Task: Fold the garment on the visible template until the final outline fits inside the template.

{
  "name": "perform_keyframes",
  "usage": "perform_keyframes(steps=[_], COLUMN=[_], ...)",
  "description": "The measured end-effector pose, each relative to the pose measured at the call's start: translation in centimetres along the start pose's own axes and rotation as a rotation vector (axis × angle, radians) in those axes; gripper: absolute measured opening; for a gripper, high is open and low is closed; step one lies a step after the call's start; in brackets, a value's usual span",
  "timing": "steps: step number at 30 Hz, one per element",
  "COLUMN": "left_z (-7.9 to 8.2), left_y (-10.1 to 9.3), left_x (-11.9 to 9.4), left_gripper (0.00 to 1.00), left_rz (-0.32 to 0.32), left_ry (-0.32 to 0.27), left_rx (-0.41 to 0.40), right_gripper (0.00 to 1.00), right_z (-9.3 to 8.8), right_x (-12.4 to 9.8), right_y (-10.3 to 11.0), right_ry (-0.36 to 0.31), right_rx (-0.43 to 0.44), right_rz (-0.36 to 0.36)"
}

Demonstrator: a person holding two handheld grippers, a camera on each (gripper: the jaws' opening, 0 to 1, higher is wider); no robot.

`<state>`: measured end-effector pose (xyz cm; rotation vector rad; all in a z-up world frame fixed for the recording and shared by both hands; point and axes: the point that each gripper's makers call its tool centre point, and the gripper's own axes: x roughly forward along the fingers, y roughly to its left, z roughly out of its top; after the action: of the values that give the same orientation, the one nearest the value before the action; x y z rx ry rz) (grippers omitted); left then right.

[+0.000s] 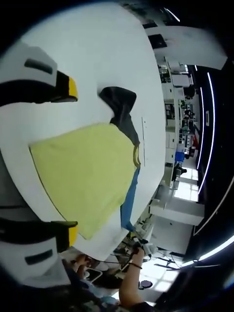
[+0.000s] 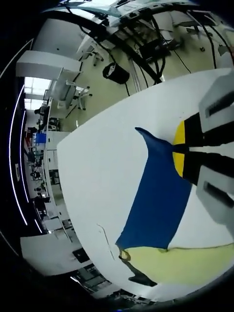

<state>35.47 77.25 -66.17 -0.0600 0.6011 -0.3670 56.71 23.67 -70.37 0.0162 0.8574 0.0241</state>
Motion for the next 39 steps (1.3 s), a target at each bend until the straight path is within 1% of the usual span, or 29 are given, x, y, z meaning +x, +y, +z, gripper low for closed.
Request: perform_keyframes(steps=[11, 18, 26, 31, 39], left_z=[-0.3, -0.4, -0.7, -0.6, -0.6], left_y=[0.1, 0.3, 0.1, 0.1, -0.2], left_x=[-0.1, -0.1, 0.0, 0.0, -0.1], left_gripper=[0.99, 0.99, 0.99, 0.99, 0.99], left_rz=[-0.010, -0.010, -0.017, -0.019, -0.026], left_ry=[0.005, 0.006, 0.020, 0.014, 0.015], left_rx=[-0.001, -0.006, 0.006, 0.005, 0.015], right_gripper=[0.00, 0.00, 0.00, 0.00, 0.00], right_z=[2.4, 3.7, 4.9, 5.6, 6.7], right_x=[0.1, 1.3, 2.0, 2.0, 1.8], right_y=[3.4, 5.5, 8.9, 10.7, 14.1], right_ry=[-0.030, -0.036, -0.049, -0.061, -0.078], right_rx=[-0.046, -0.076, -0.100, -0.106, -0.143], right_rz=[0.063, 0.100, 0.169, 0.198, 0.251])
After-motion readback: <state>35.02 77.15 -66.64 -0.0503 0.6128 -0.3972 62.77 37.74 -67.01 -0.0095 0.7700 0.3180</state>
